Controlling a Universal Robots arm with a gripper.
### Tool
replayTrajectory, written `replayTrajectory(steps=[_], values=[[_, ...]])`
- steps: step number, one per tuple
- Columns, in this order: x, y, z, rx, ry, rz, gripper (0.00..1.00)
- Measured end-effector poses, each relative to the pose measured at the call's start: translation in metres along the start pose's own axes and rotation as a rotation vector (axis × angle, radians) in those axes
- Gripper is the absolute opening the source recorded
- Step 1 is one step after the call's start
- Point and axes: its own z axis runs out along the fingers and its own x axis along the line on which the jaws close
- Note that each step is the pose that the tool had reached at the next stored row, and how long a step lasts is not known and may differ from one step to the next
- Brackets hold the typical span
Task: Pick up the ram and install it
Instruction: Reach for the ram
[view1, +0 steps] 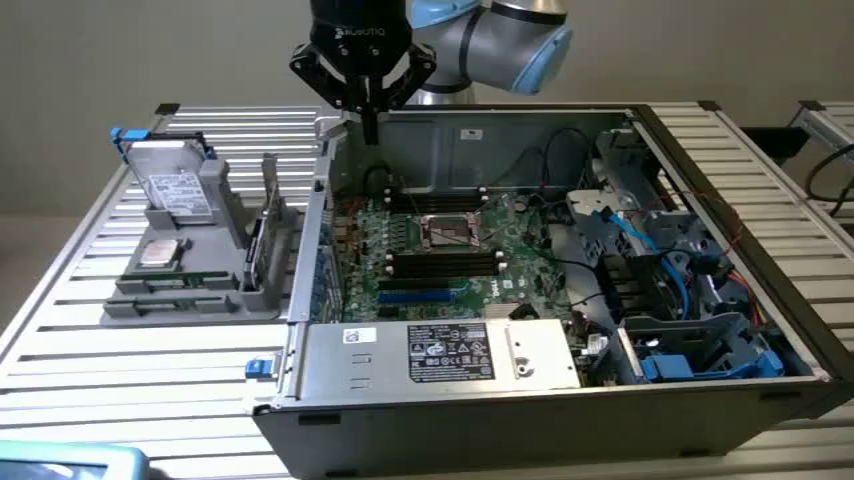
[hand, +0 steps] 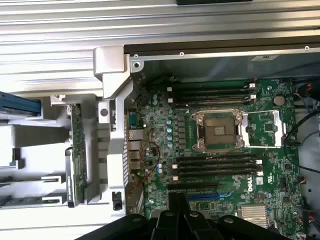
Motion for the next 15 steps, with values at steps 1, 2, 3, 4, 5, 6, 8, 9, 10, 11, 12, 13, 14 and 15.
replayTrajectory(steps=[1,2,3,4,5,6,8,9,10,11,12,13,14,15], values=[[0.0000,0.0000,0.0000,0.0000,0.0000,0.000,0.11],[0.0000,0.0000,0.0000,0.0000,0.0000,0.000,0.11],[0.0000,0.0000,0.0000,0.0000,0.0000,0.000,0.11],[0.0000,0.0000,0.0000,0.0000,0.0000,0.000,0.11],[0.0000,0.0000,0.0000,0.0000,0.0000,0.000,0.11],[0.0000,0.0000,0.0000,0.0000,0.0000,0.000,0.11],[0.0000,0.0000,0.0000,0.0000,0.0000,0.000,0.11],[0.0000,0.0000,0.0000,0.0000,0.0000,0.000,0.11],[0.0000,0.0000,0.0000,0.0000,0.0001,0.000,0.11],[0.0000,0.0000,0.0000,0.0000,0.0000,0.000,0.11],[0.0000,0.0000,0.0000,0.0000,0.0000,0.000,0.11],[0.0000,0.0000,0.0000,0.0000,0.0000,0.000,0.11],[0.0001,0.0000,0.0000,0.0000,0.0000,0.000,0.11],[0.0022,-0.0001,-0.0002,0.0002,-0.0003,0.000,0.11]])
